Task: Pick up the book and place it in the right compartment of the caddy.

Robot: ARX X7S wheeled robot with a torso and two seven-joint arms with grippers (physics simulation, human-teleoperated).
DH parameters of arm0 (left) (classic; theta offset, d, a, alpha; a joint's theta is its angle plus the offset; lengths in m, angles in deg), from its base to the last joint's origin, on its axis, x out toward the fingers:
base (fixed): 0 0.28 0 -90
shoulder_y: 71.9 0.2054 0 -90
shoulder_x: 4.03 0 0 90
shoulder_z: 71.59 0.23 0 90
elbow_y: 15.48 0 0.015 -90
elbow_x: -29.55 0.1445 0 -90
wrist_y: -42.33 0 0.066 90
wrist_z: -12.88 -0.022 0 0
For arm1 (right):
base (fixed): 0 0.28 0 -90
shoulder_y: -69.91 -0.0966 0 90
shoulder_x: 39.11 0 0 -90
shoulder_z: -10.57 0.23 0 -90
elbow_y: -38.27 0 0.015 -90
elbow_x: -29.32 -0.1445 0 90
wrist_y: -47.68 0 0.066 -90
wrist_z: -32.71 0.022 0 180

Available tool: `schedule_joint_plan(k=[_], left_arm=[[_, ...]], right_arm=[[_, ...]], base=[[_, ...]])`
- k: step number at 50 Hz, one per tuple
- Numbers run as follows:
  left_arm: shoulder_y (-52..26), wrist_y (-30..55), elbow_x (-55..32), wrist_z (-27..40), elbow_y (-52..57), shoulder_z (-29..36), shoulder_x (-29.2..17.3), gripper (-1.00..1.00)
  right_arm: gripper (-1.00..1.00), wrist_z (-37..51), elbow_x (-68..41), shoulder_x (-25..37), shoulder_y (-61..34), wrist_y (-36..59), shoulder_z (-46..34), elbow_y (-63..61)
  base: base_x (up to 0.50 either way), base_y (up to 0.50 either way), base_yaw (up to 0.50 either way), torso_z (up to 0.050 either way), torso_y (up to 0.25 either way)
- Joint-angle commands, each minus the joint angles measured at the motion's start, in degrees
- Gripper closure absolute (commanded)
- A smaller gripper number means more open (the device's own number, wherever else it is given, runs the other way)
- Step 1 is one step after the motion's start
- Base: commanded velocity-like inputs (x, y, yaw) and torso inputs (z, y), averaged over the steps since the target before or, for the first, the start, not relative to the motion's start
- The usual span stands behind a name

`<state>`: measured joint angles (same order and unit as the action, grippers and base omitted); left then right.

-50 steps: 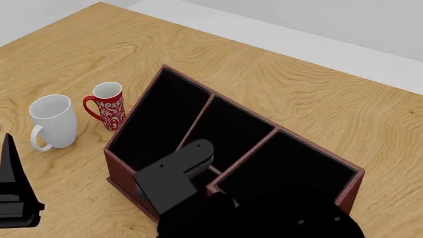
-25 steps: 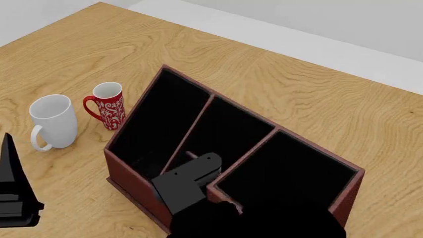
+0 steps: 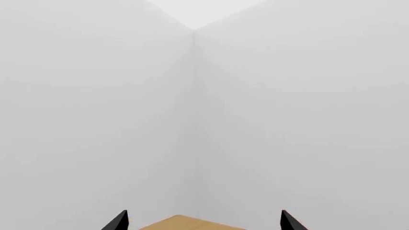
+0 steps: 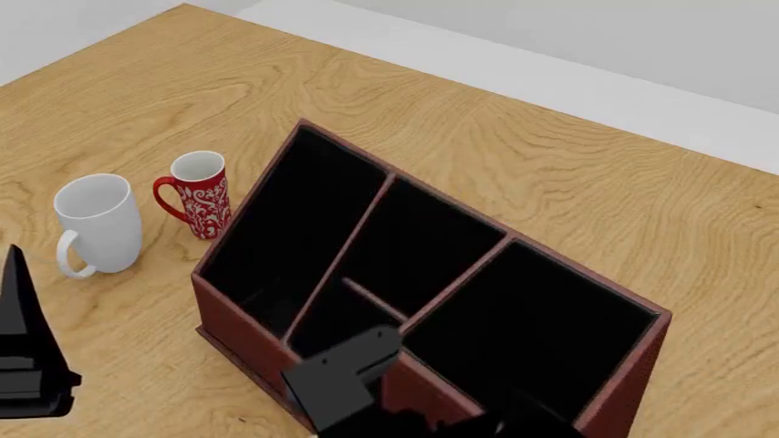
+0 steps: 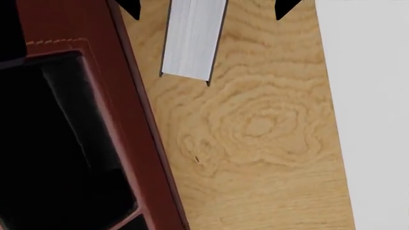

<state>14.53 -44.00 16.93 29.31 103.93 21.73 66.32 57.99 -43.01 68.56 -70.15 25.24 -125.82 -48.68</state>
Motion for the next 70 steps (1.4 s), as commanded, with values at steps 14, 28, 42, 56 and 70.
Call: schedule_joint_plan(k=[14,28,42,56,70], left_arm=[[0.0,-0.2,0.1,0.2,-0.3,0.8,-0.3,-1.00],[0.0,-0.7,0.1,0.3,-0.8,1.0,-0.4,-1.00],[0.0,-0.1,0.0,0.8,0.0,1.2,-0.7,-1.00],[0.2,-0.4,-0.2,1.0,0.2,1.1,-1.0,-1.00],[0.0,-0.1,-0.7,1.3,0.6,0.9,-1.4,-1.00]], right_arm=[[-1.00,-6.2,5.4,-0.6,3.5,-5.7,-4.1,4.6],[1.00,-6.5,6.0,-0.4,3.9,-6.6,-4.8,4.8],[1.00,-2.3,6.4,2.1,2.2,-6.4,-4.3,-4.1],[1.00,12.0,-7.2,4.7,-1.1,-0.1,3.6,-18.8],[1.00,18.8,-17.0,3.9,-6.7,1.6,7.5,-21.5]], base=[[0.00,0.00,0.00,0.000,0.000],[0.00,0.00,0.00,0.000,0.000],[0.00,0.00,0.00,0.000,0.000],[0.00,0.00,0.00,0.000,0.000],[0.00,0.00,0.00,0.000,0.000]])
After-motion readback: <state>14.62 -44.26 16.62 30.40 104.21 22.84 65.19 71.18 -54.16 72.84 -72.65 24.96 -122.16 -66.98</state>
